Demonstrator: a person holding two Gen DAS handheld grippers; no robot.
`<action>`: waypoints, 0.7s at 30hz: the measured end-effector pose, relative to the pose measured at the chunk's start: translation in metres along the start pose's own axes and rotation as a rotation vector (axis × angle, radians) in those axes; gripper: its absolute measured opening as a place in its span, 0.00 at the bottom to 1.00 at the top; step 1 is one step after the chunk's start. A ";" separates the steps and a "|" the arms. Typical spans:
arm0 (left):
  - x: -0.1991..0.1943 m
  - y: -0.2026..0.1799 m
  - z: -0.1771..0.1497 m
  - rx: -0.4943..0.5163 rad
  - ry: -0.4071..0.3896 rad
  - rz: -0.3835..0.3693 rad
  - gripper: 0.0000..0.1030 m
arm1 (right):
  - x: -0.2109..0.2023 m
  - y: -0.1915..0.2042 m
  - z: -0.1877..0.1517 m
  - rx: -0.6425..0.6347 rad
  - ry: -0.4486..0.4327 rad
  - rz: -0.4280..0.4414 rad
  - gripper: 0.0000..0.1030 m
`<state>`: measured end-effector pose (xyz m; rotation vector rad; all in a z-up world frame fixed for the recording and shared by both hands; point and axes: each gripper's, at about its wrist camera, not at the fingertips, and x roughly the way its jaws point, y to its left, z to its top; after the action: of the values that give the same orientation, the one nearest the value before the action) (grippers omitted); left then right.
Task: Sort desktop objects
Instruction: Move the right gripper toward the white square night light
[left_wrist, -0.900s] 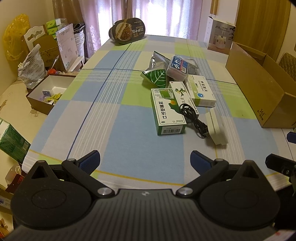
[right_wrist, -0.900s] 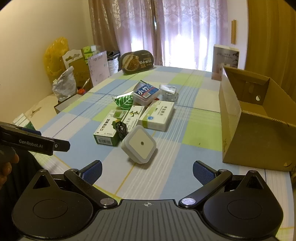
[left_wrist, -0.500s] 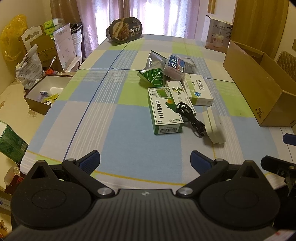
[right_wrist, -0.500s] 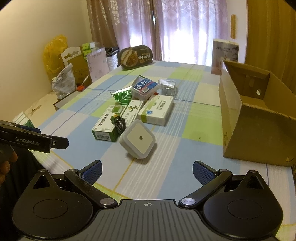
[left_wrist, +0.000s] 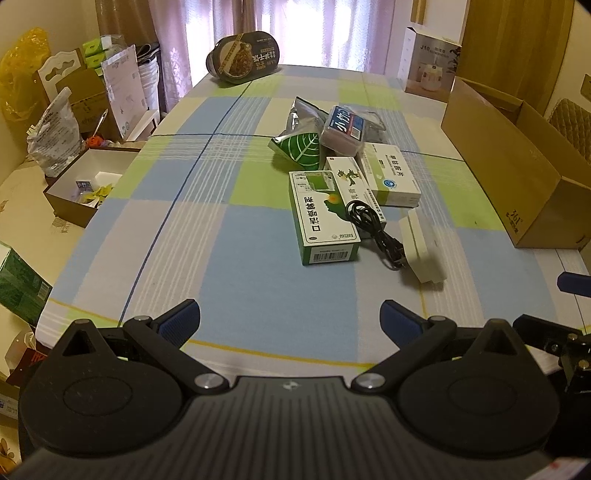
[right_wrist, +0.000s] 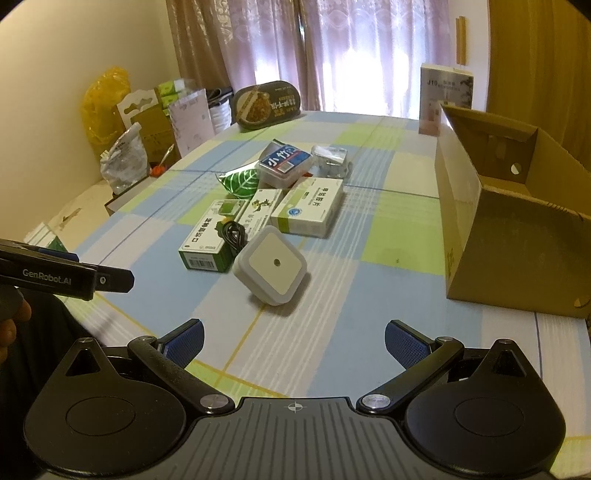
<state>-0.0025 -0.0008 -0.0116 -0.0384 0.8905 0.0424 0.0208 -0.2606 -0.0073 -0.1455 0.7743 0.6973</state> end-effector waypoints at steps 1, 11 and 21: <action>0.000 0.000 0.000 0.000 0.001 0.000 0.99 | 0.000 0.000 0.000 0.001 0.002 0.000 0.98; 0.002 0.001 -0.001 -0.001 0.003 0.001 0.99 | 0.003 -0.002 -0.002 0.004 0.014 -0.002 0.98; 0.002 0.006 -0.001 -0.008 -0.028 -0.020 0.99 | 0.006 -0.001 -0.003 -0.023 0.011 0.023 0.98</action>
<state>-0.0024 0.0048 -0.0136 -0.0543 0.8618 0.0282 0.0228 -0.2595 -0.0132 -0.1621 0.7793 0.7277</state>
